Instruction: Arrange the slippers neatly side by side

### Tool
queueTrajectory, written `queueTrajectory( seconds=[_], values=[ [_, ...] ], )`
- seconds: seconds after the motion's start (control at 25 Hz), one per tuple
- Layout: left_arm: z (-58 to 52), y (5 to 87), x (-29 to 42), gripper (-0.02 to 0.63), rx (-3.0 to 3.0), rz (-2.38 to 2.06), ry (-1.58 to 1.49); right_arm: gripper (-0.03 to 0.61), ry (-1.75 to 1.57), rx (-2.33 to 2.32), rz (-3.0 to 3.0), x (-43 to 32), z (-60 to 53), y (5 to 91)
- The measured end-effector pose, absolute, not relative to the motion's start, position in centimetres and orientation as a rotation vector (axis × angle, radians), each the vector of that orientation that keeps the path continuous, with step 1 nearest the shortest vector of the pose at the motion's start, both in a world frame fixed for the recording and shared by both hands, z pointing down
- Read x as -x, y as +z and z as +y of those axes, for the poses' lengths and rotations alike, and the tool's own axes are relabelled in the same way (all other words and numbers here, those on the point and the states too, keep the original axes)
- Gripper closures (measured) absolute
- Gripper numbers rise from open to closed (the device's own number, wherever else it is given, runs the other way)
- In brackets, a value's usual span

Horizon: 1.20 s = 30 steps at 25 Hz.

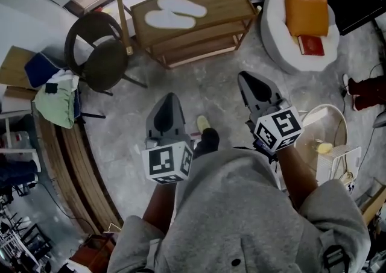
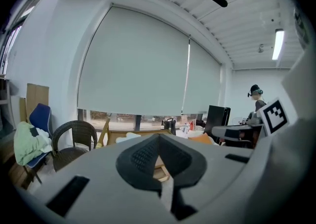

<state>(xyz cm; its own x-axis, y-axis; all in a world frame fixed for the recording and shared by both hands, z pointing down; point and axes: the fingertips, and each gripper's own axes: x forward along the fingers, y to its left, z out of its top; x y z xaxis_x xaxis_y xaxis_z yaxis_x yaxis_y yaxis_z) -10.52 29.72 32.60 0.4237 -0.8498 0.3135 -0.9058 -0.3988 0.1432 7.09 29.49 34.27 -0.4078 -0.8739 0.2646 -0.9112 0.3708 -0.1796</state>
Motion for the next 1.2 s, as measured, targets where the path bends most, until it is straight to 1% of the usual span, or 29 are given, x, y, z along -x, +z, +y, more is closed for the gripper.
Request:
queueTrajectory(
  seconds=[0.48,0.88,1.2],
  values=[
    [23.5,33.7,14.1,0.6,-2.371,-1.549,0.348,0.552,0.354,-1.615,-2.49,-3.6,24.0,33.4],
    [20.9,33.2,15.4,0.6,-2.403,-1.544,0.285,0.551,0.357,-1.619,-2.49,-2.0,22.1,33.3],
    [20.7,33.8,15.6,0.6,-2.37,-1.513,0.257,0.551,0.324,-1.635,-2.468,-2.2,22.2,33.0]
  ],
)
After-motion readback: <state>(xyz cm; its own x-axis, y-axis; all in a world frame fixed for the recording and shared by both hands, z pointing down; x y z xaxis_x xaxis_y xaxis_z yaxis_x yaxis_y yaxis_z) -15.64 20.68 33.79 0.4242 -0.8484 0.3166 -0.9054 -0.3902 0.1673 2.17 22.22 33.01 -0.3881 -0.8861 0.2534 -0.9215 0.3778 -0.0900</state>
